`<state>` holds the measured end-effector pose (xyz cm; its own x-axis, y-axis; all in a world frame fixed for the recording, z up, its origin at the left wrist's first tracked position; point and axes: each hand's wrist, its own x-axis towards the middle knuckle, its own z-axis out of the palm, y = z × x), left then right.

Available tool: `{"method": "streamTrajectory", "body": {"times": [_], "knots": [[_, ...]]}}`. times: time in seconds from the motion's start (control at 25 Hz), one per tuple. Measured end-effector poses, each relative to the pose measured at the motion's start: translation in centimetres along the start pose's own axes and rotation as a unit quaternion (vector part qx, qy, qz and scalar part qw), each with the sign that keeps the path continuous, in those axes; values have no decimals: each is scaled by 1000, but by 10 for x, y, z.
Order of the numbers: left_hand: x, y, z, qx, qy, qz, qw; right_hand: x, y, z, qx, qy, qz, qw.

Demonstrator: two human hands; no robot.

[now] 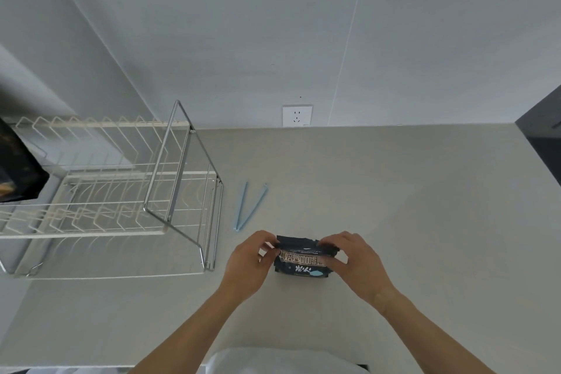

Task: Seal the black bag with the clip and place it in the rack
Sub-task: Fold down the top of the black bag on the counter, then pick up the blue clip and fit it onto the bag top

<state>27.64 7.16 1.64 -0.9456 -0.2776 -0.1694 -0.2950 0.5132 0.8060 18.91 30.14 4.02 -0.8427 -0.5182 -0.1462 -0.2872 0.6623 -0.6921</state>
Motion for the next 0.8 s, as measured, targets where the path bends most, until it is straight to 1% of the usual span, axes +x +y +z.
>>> {"method": "streamTrajectory", "body": {"times": [0.08,0.16,0.2,0.24,0.28,0.36,0.44,0.52,0.68,0.72,0.8], "knots": [[7,-7,-5,-3,3,6,1000,4,-1,2,-4,-3,-3,1000],[23,-13,-12,15,65,-16,998,5,-1,3,10,-1,8,1000],[34,-16,-15,46,95,-38,994,5,0,3,20,0,14,1000],[45,-20,-17,96,105,-67,987,4,2,4,31,-1,21,999],[56,-24,-19,152,92,-101,979,3,3,4,39,-4,27,999],[70,-30,-20,235,29,-152,960,1,6,3,53,-10,39,998],[77,-36,-18,285,-11,-157,945,0,10,0,67,-11,50,996],[79,-43,-16,319,-7,-147,936,-3,12,-1,77,-12,59,995],[78,-51,-15,318,12,-153,936,-6,15,-3,100,-5,70,993],[76,-51,-15,299,18,-155,941,-5,15,-3,103,-5,72,992],[69,-50,-15,226,41,-147,962,-6,14,-4,115,-2,75,991]]}}
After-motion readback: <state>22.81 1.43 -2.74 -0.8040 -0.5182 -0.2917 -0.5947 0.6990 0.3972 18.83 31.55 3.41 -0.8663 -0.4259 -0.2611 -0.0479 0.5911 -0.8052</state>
